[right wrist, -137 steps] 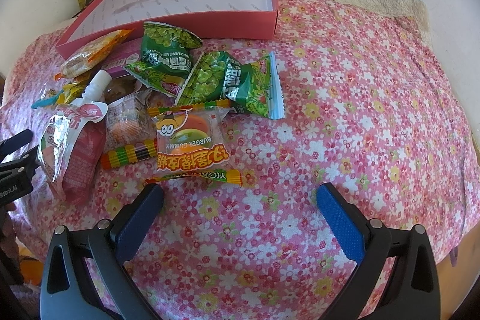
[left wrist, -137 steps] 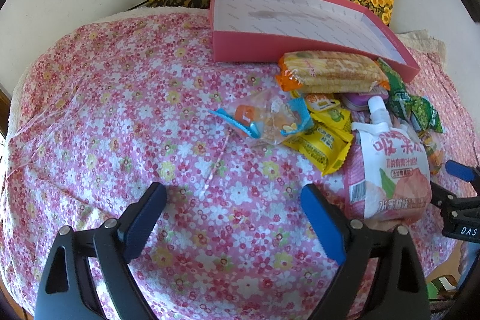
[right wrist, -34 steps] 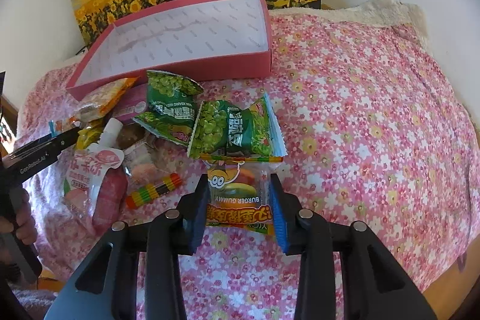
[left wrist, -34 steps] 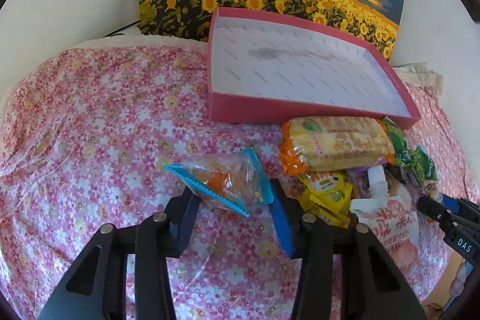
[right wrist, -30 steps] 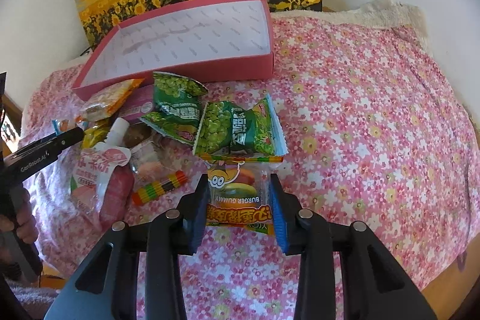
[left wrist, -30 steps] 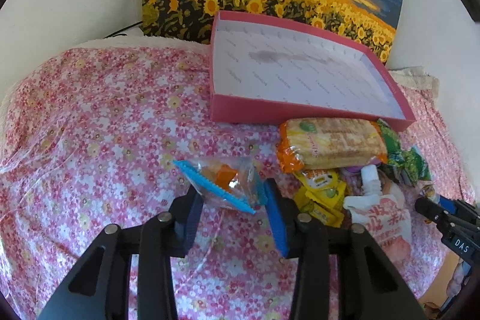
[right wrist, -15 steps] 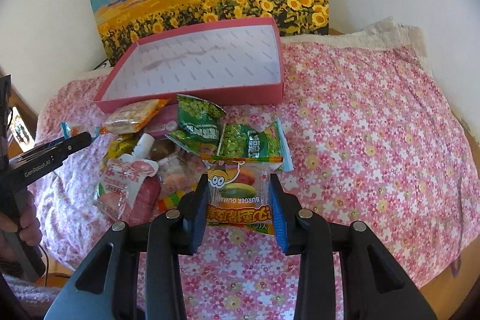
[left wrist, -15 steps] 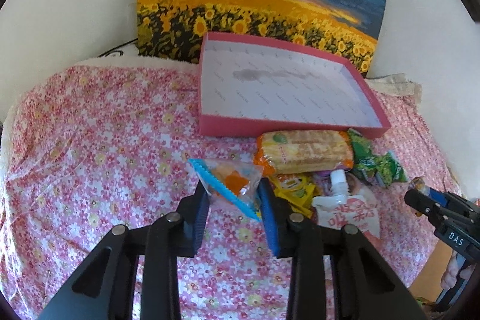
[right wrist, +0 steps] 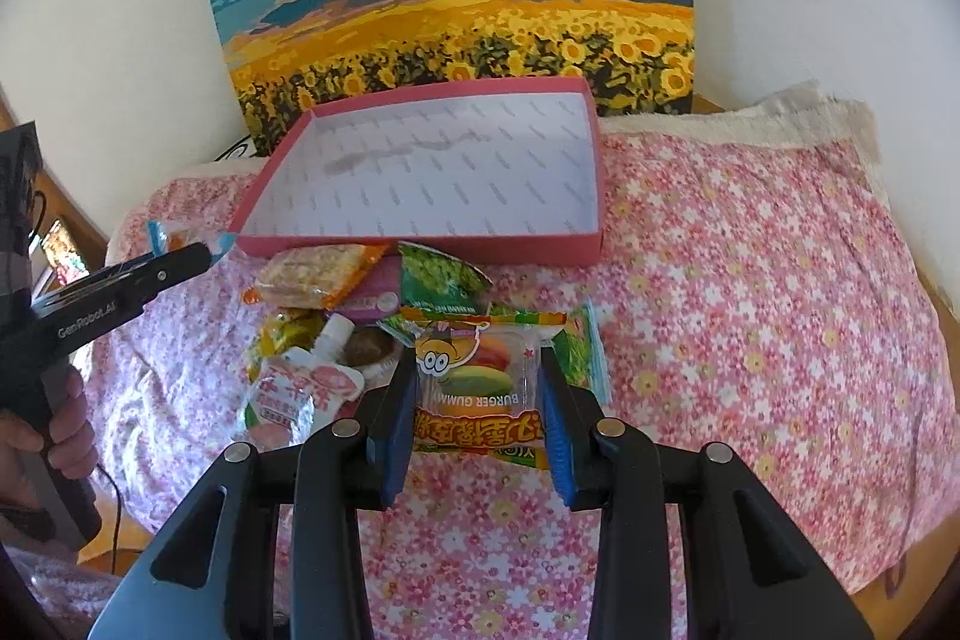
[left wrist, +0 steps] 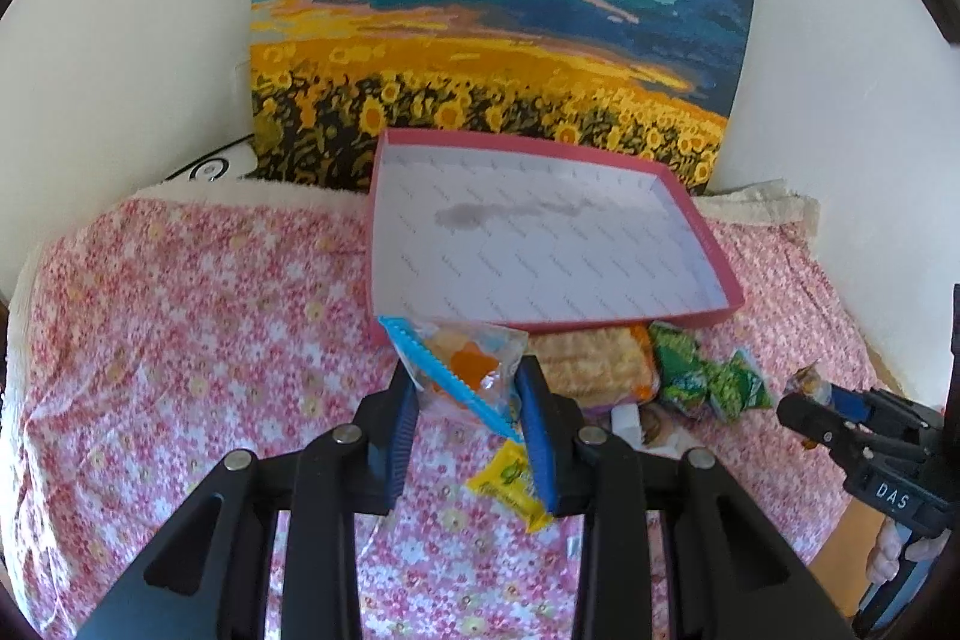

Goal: Organize snacks
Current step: 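Carry the candy bag in left tool while right tool carries gummy packet into pink box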

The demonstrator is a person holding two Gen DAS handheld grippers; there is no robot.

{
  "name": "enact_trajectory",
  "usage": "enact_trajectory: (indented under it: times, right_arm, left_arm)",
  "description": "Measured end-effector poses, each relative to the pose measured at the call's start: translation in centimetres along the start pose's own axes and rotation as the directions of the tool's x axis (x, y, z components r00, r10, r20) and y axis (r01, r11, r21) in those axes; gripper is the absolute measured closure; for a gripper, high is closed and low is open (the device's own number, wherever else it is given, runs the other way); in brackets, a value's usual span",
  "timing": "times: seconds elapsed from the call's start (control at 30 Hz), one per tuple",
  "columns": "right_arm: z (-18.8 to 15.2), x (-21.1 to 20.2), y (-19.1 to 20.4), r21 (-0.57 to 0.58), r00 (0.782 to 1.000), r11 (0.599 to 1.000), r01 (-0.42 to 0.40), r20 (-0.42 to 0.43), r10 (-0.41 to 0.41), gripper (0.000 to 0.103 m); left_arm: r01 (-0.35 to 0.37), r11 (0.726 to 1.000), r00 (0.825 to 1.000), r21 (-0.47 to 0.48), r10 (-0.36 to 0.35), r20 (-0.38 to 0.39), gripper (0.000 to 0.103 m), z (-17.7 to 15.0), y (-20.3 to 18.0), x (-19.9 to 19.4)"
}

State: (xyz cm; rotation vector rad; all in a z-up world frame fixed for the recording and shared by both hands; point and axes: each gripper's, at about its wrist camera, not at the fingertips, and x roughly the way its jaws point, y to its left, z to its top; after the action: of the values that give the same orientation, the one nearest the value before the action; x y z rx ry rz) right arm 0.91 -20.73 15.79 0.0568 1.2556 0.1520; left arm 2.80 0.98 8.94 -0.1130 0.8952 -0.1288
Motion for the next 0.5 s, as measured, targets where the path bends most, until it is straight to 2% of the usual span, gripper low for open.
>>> enact_trajectory:
  times: [0.13,0.5]
  right_arm:
    - [1.4,-0.1,0.1,-0.013,1.0,0.999,-0.031,-0.002,0.031,0.066]
    - [5.6,0.2,0.1,-0.053,0.999,0.998,-0.035,0.023,0.036,0.066]
  left_arm:
    - [-0.002,1.0,1.0,0.01,0.002,0.015,0.07,1.3,-0.4,0.1]
    - [-0.01,1.0,0.999,0.008,0.01,0.032,0.07,4.9,-0.8,1.5]
